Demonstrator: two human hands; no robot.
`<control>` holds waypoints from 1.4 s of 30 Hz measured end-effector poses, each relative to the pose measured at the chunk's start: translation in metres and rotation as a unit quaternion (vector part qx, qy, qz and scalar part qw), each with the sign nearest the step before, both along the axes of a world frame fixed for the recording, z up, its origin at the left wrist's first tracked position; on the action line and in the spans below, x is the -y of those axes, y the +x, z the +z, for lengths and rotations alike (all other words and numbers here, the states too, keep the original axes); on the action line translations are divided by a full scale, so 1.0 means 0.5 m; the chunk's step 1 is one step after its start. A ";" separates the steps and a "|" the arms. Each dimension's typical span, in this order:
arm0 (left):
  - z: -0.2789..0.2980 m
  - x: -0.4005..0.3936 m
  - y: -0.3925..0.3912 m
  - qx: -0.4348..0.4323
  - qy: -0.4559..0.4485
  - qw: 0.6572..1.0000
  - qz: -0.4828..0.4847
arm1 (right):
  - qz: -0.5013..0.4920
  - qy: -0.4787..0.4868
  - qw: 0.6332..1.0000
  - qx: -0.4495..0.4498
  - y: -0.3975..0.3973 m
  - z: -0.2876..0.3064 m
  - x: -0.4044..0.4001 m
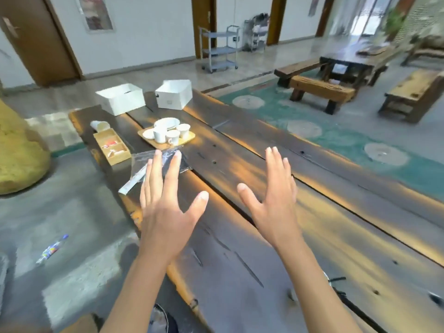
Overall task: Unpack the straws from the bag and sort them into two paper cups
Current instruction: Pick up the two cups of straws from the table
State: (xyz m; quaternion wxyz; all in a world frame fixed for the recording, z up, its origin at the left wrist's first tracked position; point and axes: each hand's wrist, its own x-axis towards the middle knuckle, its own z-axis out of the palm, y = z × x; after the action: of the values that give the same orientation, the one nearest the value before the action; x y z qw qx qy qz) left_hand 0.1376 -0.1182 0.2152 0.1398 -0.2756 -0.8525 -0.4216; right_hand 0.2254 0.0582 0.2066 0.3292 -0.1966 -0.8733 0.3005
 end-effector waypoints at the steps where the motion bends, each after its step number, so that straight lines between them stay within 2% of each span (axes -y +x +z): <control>1: 0.011 -0.028 0.019 0.001 0.004 1.000 -0.030 | -0.025 0.006 1.000 -0.008 0.034 0.014 -0.024; 7: 0.038 -0.210 0.132 -0.033 -0.009 0.985 -0.170 | -0.170 0.020 0.985 -0.030 0.253 0.041 -0.152; 13: 0.002 -0.373 0.260 -0.019 -0.010 0.952 -0.305 | -0.310 0.019 0.950 -0.018 0.446 0.017 -0.222; 18: -0.016 -0.447 0.322 -0.004 -0.003 0.925 -0.380 | -0.384 0.003 0.923 -0.004 0.545 0.002 -0.238; 23: -0.040 -0.481 0.333 -0.003 -0.013 0.911 -0.412 | -0.434 -0.008 0.901 0.012 0.595 -0.015 -0.238; 30: -0.067 -0.499 0.329 0.022 -0.015 0.911 -0.412 | -0.427 -0.031 0.903 0.030 0.597 -0.039 -0.255; 33: -0.116 -0.488 0.314 0.072 -0.021 0.907 -0.415 | -0.405 -0.064 0.912 0.010 0.596 -0.071 -0.237; 37: -0.245 -0.450 0.286 0.234 -0.084 0.882 -0.400 | -0.343 -0.190 0.920 0.002 0.610 -0.174 -0.161; 40: -0.346 -0.403 0.270 0.320 -0.137 0.865 -0.360 | -0.330 -0.280 0.902 0.015 0.634 -0.283 -0.078; 42: -0.400 -0.376 0.261 0.358 -0.156 0.858 -0.332 | -0.356 -0.327 0.875 0.027 0.654 -0.356 -0.029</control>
State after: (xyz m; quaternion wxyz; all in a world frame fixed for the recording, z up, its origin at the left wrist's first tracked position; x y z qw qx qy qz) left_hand 0.2680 0.0698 0.0153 -0.3687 -0.3904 -0.7563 -0.3738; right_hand 0.5523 0.0728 0.0287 0.3068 -0.5983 -0.6055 0.4258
